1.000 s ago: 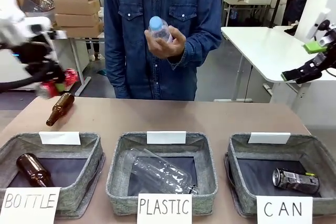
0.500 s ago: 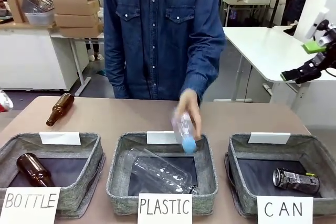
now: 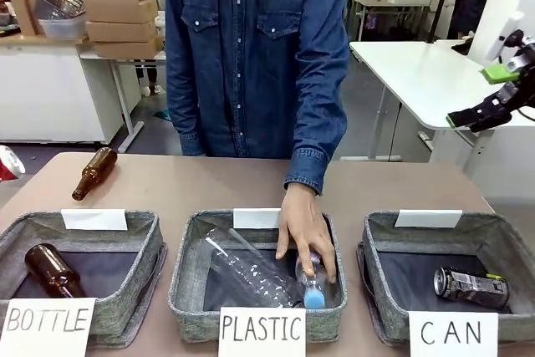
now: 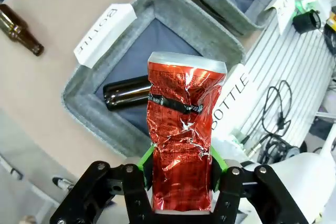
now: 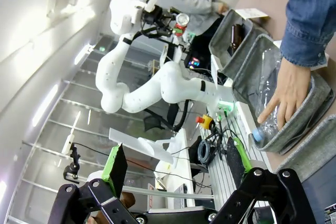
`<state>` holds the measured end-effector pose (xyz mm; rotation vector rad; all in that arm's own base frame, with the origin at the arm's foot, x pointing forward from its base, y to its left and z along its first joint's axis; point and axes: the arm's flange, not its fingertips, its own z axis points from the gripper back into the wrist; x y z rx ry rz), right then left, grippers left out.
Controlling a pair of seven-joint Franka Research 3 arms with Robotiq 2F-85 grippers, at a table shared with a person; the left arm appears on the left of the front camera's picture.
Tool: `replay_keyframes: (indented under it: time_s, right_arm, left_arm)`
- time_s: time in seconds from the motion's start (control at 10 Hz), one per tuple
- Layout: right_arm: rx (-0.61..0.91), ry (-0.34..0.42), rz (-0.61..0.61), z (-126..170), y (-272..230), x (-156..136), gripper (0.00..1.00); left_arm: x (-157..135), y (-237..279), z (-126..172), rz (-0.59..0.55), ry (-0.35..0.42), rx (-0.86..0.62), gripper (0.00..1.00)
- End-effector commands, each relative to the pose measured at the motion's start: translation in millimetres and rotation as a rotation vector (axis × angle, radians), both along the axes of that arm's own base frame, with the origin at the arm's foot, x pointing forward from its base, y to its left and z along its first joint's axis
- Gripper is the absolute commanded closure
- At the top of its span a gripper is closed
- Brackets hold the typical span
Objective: Sort the can waste into the basket.
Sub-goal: Pick up the can waste from the table and place it in the right Fabric basket.
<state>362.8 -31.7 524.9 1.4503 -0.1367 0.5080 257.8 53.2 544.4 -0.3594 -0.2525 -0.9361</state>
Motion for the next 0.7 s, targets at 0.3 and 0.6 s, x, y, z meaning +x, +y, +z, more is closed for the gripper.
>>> replay_keyframes:
  time_s: [0.3, 0.6]
  right_arm:
    - [-0.148, -0.025, -0.068, 22.1, -28.8, -10.4, 0.00]
    - [-0.291, 0.016, -0.322, 48.8, -106.6, -39.0, 0.00]
  left_arm:
    - [20.3, -90.7, -15.6, -0.306, -0.053, -0.114, 0.65]
    - [6.0, -226.5, -6.7, -0.603, -0.199, -0.234, 0.65]
